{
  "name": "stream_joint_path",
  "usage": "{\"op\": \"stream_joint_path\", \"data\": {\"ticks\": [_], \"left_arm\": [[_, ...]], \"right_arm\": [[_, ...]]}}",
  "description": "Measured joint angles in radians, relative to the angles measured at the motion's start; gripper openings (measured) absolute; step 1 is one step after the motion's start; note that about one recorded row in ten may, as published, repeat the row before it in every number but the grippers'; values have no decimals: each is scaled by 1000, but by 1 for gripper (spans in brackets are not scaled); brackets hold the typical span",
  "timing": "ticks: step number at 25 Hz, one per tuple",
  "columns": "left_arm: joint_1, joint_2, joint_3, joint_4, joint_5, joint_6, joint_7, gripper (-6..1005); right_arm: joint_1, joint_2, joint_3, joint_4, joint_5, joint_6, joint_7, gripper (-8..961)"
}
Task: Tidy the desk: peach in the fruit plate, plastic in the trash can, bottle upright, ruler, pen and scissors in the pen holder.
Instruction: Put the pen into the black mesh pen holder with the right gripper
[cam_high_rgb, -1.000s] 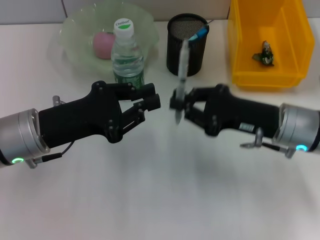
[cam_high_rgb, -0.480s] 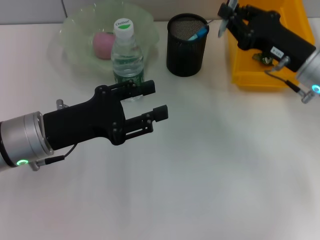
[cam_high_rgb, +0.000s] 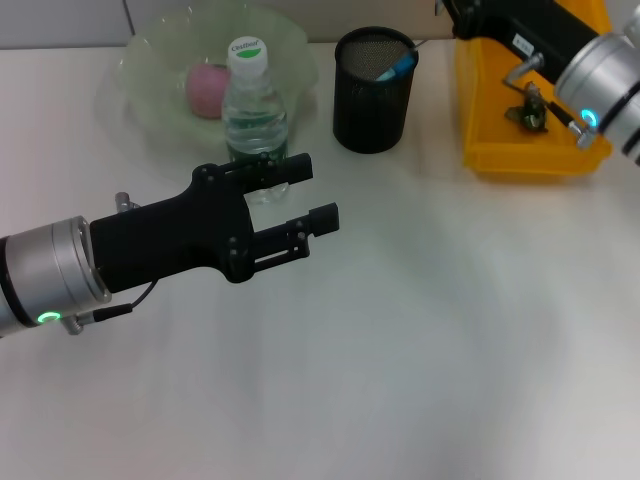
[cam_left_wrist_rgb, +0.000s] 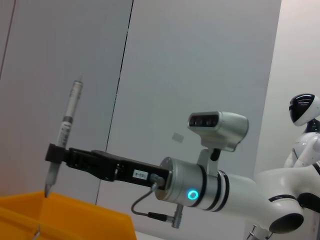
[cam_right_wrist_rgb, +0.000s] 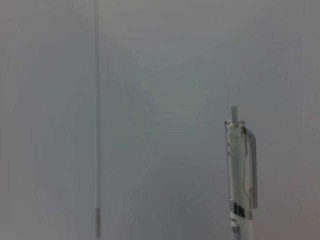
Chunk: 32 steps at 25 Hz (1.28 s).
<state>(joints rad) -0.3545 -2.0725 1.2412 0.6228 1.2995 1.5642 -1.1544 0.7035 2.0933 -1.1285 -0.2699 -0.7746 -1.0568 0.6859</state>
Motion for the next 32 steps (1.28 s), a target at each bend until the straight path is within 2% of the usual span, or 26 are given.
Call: {"op": "stream_joint_path", "data": {"ticks": [3,5,10,24,32], "left_arm": [[-5,0,-3,0,-1,-3,0,646],[-8,0,-5,0,-2,-4,0,646],[-24,0,-4,0,-2,-30,1,646],[-39,0,-4,1,-2,-49,-3,647],[-40,0,-6,0,-2,-49,-4,647]], "right_arm": [[24,0,0,12,7,41,-6,139],[71,0,-1,38,8,119,-6,139],[104,0,-4,67,2,153,-10,139],[108,-1,-72,87,0,158,-9,139],[105,-1,-78,82,5,159,-10,205]]}}
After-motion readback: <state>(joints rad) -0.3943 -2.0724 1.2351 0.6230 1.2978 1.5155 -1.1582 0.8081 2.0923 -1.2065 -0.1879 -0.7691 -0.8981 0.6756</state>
